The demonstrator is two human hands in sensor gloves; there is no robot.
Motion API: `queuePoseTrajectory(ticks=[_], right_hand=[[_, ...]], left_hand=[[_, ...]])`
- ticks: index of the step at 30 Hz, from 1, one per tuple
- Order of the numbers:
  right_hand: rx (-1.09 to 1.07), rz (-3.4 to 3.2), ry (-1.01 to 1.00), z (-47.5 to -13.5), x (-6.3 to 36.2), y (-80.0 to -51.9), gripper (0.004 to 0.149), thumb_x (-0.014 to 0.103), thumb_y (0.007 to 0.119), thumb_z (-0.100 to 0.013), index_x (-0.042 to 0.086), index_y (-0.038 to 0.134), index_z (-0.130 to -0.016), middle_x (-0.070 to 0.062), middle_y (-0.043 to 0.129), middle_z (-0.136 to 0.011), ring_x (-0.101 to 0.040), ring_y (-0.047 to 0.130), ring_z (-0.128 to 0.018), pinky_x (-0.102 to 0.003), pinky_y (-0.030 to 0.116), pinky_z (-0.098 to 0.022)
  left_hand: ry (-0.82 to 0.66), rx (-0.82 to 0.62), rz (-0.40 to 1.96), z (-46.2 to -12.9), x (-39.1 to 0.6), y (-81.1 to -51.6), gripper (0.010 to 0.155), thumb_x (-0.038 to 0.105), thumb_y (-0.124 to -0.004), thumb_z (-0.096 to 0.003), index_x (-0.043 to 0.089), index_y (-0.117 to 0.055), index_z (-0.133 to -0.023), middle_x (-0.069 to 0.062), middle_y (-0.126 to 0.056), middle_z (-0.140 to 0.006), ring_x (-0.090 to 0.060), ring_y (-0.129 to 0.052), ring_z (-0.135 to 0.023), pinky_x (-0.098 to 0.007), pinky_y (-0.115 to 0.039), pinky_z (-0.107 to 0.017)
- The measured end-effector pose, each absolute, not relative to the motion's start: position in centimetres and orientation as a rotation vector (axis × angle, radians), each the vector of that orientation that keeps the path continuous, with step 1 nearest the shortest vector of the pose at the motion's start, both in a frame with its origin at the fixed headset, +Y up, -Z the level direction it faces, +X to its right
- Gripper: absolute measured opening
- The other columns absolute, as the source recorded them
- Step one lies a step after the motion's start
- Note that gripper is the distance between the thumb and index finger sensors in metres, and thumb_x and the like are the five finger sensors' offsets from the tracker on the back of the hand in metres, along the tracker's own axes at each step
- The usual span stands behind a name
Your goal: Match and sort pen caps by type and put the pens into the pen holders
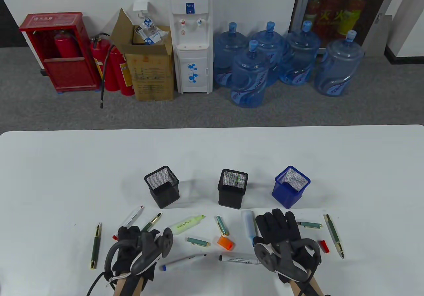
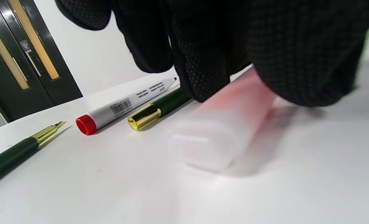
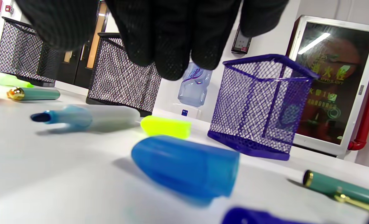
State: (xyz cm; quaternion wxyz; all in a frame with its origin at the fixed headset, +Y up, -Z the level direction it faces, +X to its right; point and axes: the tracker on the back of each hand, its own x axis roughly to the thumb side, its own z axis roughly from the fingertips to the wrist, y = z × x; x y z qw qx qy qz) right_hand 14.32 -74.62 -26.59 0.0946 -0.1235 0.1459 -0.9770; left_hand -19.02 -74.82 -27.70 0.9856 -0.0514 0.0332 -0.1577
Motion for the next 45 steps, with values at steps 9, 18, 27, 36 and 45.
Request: queuePoseTrajectory(ticks=[9, 18, 27, 36, 45], right_hand=[[-0.404, -2.918, 0.506, -26.4, 13.8, -74.0, 0.07, 0.056, 0.07, -0.038, 0.025, 0.066, -0.101, 0.001, 0.085, -0.097, -0.027, 0.079, -0.098, -0.054, 0.061, -0.075], [-0.546, -2.944, 0.483, -26.0, 8.7, -72.3, 0.072, 0.056, 0.079, -0.034, 0.025, 0.071, -0.098, 0.01, 0.099, -0.08, -0.015, 0.097, -0.08, -0.047, 0.076, -0.07], [-0.36, -2.91, 0.081, -28.2, 4.1, -73.1, 0.084, 0.058, 0.084, -0.031, 0.017, 0.066, -0.103, 0.007, 0.102, -0.076, -0.018, 0.1, -0.074, -0.048, 0.08, -0.064], [-0.317, -2.867, 0.083, -28.5, 2.7, -74.3, 0.085, 0.057, 0.088, -0.028, 0.014, 0.071, -0.1, 0.007, 0.104, -0.072, -0.017, 0.103, -0.069, -0.048, 0.082, -0.061], [-0.326, -2.858, 0.061, -28.7, 2.5, -75.3, 0.083, 0.053, 0.09, -0.027, 0.013, 0.074, -0.097, 0.008, 0.104, -0.069, -0.016, 0.104, -0.068, -0.047, 0.083, -0.061]], left_hand=[[0.055, -0.13, -0.31, -27.6, -18.8, -74.8, 0.067, 0.042, -0.093, -0.0313, 0.03, -0.08, -0.096, 0.004, -0.105, -0.083, -0.028, -0.09, -0.092, -0.067, -0.056, -0.077], [-0.017, 0.009, -0.186, -26.4, -18.0, -71.5, 0.062, 0.033, -0.083, -0.039, 0.03, -0.072, -0.1, 0.0, -0.096, -0.094, -0.032, -0.082, -0.099, -0.07, -0.051, -0.078], [-0.081, 0.073, -0.168, -26.0, -17.3, -71.7, 0.058, 0.032, -0.08, -0.0407, 0.032, -0.075, -0.098, 0.004, -0.098, -0.089, -0.03, -0.086, -0.095, -0.069, -0.053, -0.077], [-0.098, 0.057, -0.18, -26.0, -16.8, -72.1, 0.057, 0.034, -0.08, -0.0405, 0.034, -0.075, -0.098, 0.004, -0.098, -0.089, -0.029, -0.086, -0.095, -0.07, -0.052, -0.078], [-0.101, 0.048, -0.172, -26.0, -16.8, -72.2, 0.057, 0.034, -0.08, -0.0403, 0.034, -0.076, -0.098, 0.004, -0.099, -0.088, -0.028, -0.087, -0.095, -0.07, -0.052, -0.078]])
